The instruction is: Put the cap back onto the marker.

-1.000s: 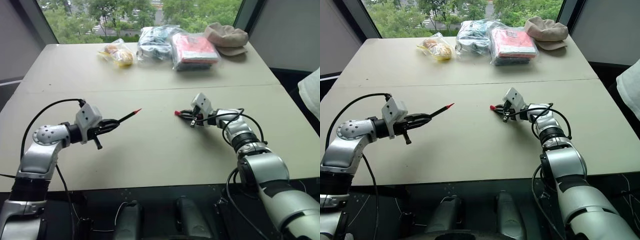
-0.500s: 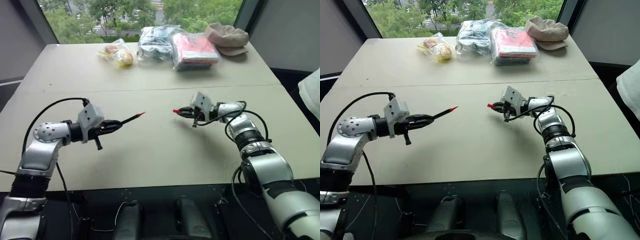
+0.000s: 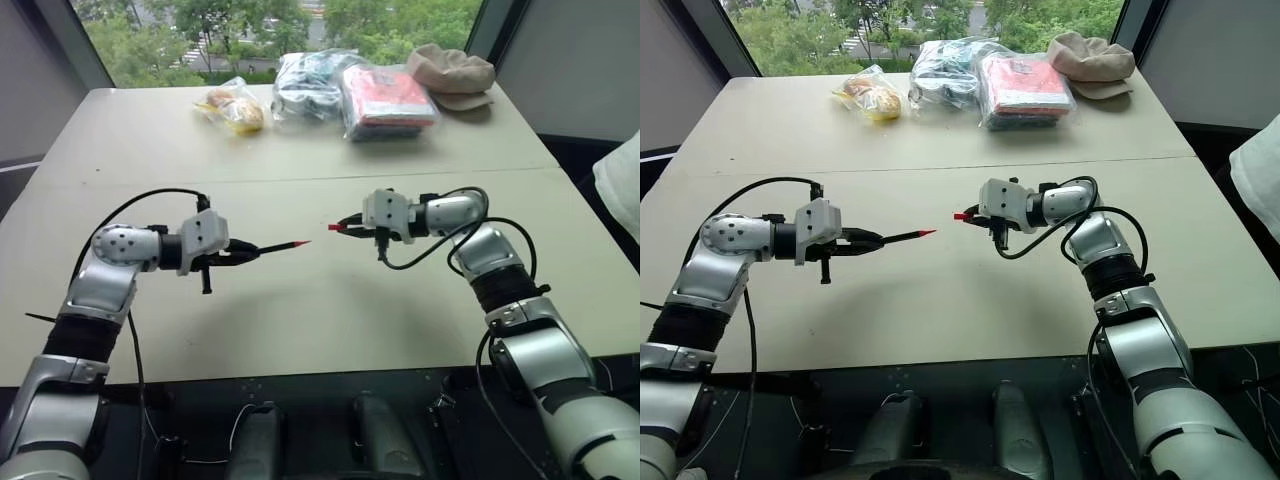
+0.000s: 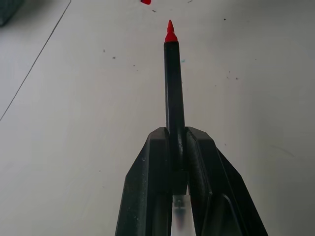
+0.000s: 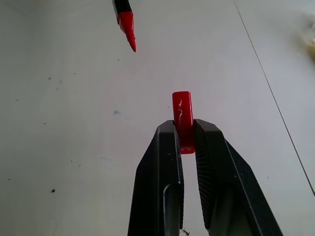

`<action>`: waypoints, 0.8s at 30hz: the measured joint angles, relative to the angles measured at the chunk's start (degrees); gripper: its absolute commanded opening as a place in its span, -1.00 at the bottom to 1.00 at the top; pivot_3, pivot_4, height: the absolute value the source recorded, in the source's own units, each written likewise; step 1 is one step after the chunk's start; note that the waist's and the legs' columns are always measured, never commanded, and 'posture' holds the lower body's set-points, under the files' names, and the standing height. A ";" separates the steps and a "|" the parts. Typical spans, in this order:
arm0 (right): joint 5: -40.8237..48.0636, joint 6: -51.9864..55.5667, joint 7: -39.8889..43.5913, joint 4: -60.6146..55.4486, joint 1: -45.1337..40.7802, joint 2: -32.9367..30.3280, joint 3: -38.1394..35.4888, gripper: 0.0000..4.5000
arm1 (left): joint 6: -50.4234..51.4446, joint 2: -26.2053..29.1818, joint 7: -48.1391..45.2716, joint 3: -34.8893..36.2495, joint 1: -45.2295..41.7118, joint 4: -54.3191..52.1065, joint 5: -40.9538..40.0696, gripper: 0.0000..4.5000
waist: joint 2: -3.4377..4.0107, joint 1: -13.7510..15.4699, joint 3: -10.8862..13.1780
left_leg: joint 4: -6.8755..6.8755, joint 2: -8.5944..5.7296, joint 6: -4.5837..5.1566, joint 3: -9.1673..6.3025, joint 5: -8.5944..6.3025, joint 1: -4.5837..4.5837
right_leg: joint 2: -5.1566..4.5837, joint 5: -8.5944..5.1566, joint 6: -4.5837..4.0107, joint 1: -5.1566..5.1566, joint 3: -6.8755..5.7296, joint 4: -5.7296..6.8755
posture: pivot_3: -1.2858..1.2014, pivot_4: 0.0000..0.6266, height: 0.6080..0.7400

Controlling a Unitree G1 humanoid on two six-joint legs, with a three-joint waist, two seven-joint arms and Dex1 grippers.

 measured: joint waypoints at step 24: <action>2.34 4.65 2.98 -4.98 0.97 0.06 2.03 -0.99 | 0.03 0.05 0.57 0.03 0.22 -0.97 0.04 -1.00 | 0.00 0.02 0.00 | 0.00 0.00 0.00 -0.01 0.00 0.00 | 0.00 0.00 0.00 0.00 0.00 0.00 | 0.03 -0.52 1.00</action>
